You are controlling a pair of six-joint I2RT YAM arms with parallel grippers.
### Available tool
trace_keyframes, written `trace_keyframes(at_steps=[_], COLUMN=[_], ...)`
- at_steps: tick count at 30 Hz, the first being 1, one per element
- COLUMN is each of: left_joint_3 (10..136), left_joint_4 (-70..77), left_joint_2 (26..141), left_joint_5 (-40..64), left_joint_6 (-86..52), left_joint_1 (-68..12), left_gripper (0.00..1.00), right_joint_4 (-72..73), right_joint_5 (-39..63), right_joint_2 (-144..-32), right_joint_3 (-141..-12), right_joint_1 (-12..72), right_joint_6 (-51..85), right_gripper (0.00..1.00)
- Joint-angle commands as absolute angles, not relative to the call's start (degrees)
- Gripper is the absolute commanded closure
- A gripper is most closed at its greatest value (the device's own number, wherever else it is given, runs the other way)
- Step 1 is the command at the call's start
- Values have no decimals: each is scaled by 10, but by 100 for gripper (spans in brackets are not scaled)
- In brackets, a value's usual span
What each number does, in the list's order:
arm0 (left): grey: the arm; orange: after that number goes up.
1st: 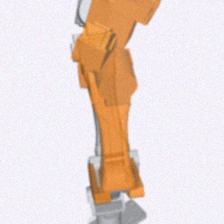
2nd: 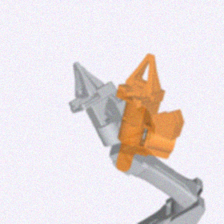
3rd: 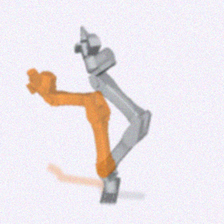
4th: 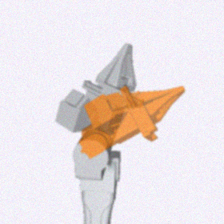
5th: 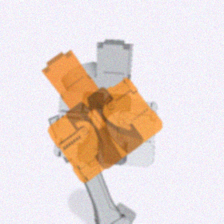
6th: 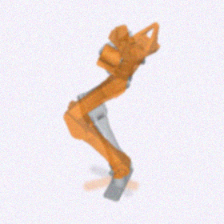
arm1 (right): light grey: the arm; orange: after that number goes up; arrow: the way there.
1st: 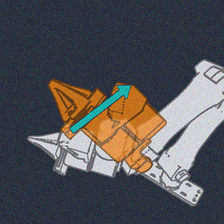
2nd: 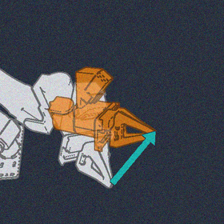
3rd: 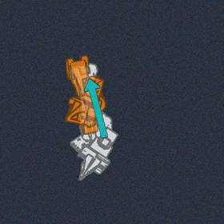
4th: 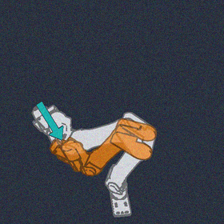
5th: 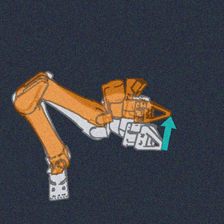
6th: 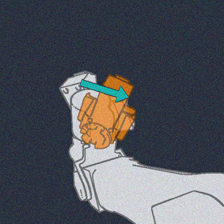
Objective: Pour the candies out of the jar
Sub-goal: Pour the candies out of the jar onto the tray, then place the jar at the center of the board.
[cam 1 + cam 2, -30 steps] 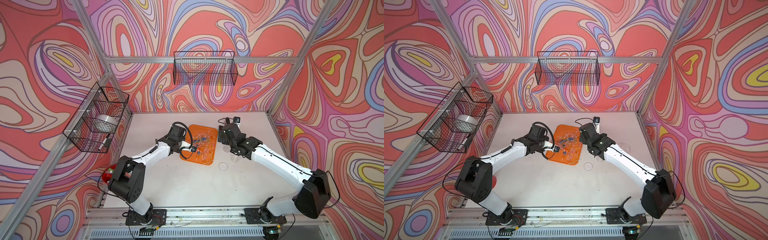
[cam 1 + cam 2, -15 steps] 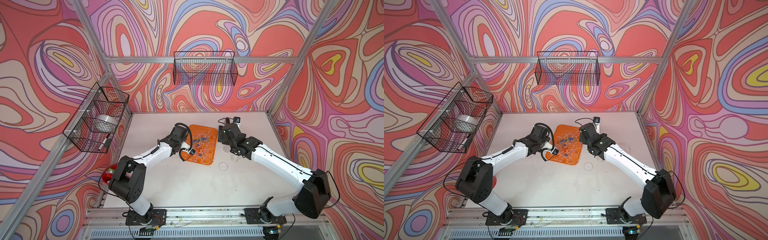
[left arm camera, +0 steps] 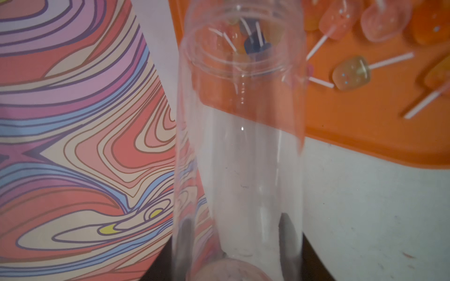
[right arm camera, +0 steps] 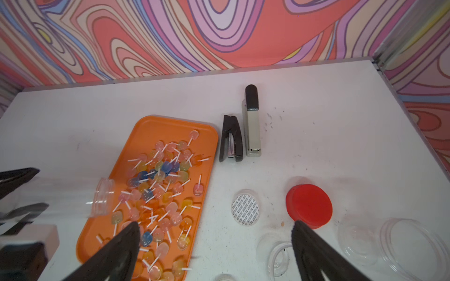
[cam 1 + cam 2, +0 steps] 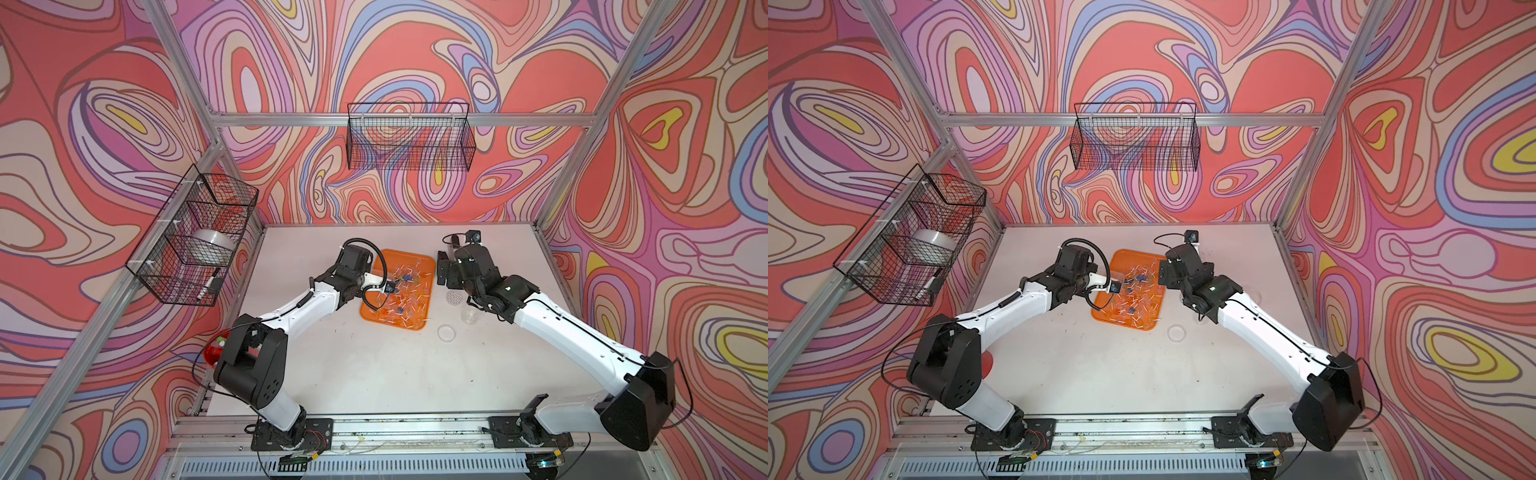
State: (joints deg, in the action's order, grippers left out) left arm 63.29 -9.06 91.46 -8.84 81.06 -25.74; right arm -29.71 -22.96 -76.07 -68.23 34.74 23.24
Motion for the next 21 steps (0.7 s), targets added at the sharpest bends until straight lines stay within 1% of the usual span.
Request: trace_keyframes(at_steps=[1,3,5,9,14,16,19,21], left_joint_3=[636,627,626,618,553,538,528,526], left_joint_4=[-28,5,27,42,102,101,100,94], left_joint_2=[874,863,854,827,771,754,742,738], left_joint_5=[-9,0,1,20,121,174,230,253], left_joint_6=[662,598,505,352,243,210,169,172], left_joint_1=[-248,-248,-248,-249,-248,-249,-248,-249], left_gripper=[100,100,100,100,100,100,100,100], right_joint_4=[-300,-309,-308,-284,-254,-247,-222,-213], right_joint_5=[-143,-109,-68,49,175,221,289,315], right_joint_2=[-734,-729,-725,-726,-742,-753,-768,-780], right_joint_3=[-688,-697,-703,-711,-737,-750,-759,-768], right_joint_1=[339,332,320,292,276,269,258,252], right_joint_6=[164,152,149,152,153,153,160,166], right_gripper=[2,2,2,2,2,2,3,3])
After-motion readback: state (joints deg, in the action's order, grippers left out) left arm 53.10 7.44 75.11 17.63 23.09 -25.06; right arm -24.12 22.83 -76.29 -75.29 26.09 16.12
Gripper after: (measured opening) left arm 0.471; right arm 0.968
